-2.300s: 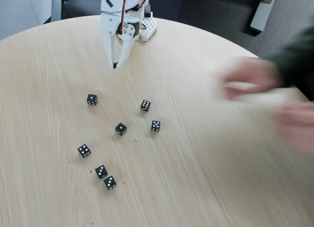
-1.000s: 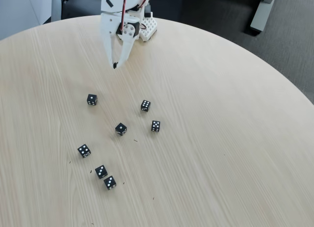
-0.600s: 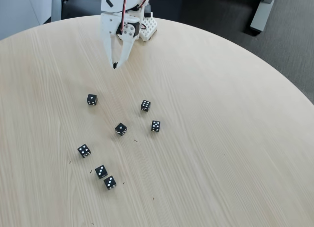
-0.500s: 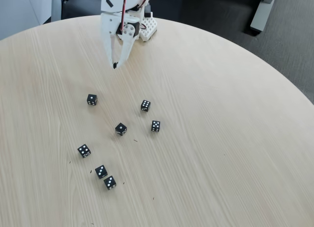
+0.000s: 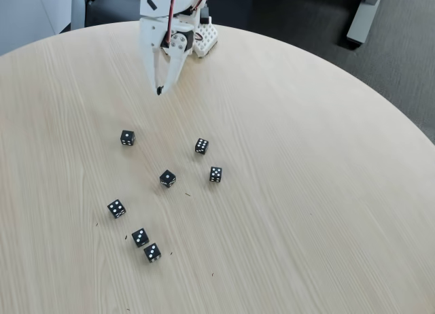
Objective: Pick up the dice with number 6
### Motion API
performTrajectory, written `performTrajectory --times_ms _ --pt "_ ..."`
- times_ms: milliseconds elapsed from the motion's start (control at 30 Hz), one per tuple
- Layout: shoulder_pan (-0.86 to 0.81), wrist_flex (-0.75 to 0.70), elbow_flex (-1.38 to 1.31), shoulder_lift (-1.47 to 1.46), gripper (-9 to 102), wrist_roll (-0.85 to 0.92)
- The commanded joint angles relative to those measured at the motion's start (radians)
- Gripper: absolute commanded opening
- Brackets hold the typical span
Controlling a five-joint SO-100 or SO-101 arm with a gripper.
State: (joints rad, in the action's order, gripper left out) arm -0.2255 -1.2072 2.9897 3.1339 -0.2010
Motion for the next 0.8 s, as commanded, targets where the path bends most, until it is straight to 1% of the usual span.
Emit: performTrajectory --times_ms 0,167,233,333,567,633,767 --pt "0.009 0.009 -0.015 -0.015 0 -0.011" --pt "0.011 0.011 -0.051 -0.104 0 -0.040" --pt "0.011 0.011 -0.109 -0.189 0 -0.098" --pt "0.011 0.011 -0.255 -0.368 4 -0.183" --pt "0.011 -0.003 -0.698 -0.831 8 -0.351" --pt "0.008 -0.014 -0.813 -0.950 9 -0.437" --pt "0.005 -0.095 -0.963 -1.163 14 -0.497"
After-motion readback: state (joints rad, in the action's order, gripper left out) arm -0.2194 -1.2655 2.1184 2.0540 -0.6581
